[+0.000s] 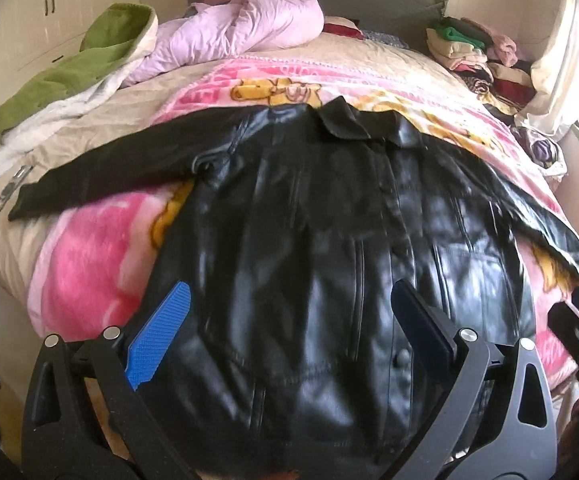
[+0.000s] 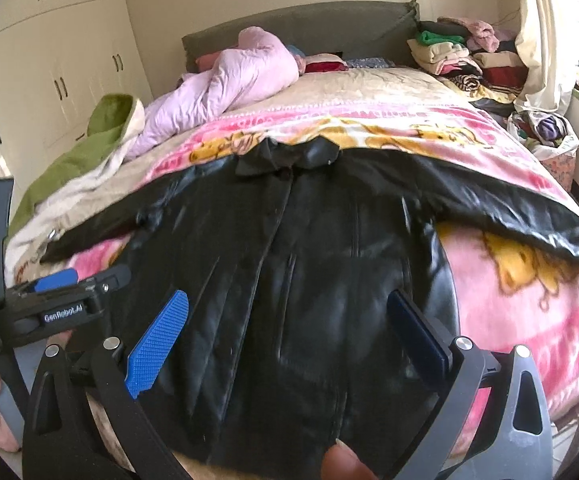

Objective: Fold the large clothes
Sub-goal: 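Reach the right tool to the sleeve cuff and close on it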

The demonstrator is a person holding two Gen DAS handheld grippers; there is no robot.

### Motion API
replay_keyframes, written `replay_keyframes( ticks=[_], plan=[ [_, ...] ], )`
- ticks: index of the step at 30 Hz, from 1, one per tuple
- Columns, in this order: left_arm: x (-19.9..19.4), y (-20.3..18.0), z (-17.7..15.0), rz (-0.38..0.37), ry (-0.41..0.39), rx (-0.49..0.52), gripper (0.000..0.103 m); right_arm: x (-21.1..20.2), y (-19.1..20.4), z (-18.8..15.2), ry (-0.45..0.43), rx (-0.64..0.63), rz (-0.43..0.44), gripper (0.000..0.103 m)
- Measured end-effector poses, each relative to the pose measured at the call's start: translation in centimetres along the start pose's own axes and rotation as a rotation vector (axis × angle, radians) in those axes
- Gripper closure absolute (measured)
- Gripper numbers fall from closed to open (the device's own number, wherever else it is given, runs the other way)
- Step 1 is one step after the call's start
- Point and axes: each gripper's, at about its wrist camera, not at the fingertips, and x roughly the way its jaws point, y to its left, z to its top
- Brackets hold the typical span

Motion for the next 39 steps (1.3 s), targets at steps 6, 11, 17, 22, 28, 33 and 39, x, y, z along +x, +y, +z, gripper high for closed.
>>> replay_keyframes(
  ticks=[6, 11, 17, 22, 28, 33, 39],
  plan=[
    [0.8, -0.6, 3.9, -0.017, -0.03, 0.01, 0.009, 1.5, -1.0, 4.0, -0.035, 0.032, 0.006, 0.004],
    [1.7, -1.5, 7.0, -0.031, -0.042, 0.034, 0.009, 2.7, -2.5, 6.2, -0.042, 0.083, 0.005, 0.004],
    [3.4, -3.5, 9.2, -0.046, -0.034, 0.07, 0.009, 4.2, -5.7, 8.0, -0.054, 0.161, -0.051, 0.004],
    [5.4, -6.3, 10.1, -0.07, -0.015, 0.112, 0.009, 5.0, -10.2, 8.3, -0.059, 0.268, -0.124, 0.004],
    [8.0, -9.5, 10.5, -0.107, 0.01, 0.16, 0.009, 5.3, -16.8, 7.2, -0.059, 0.458, -0.226, 0.004],
    [10.8, -11.7, 10.7, -0.207, 0.079, 0.17, 0.009, 5.4, -21.5, 5.5, -0.054, 0.616, -0.331, 0.004],
    [13.5, -13.9, 10.6, -0.195, 0.117, 0.213, 0.009, 5.6, -27.9, 2.9, -0.05, 0.809, -0.446, 0.004]
  ],
)
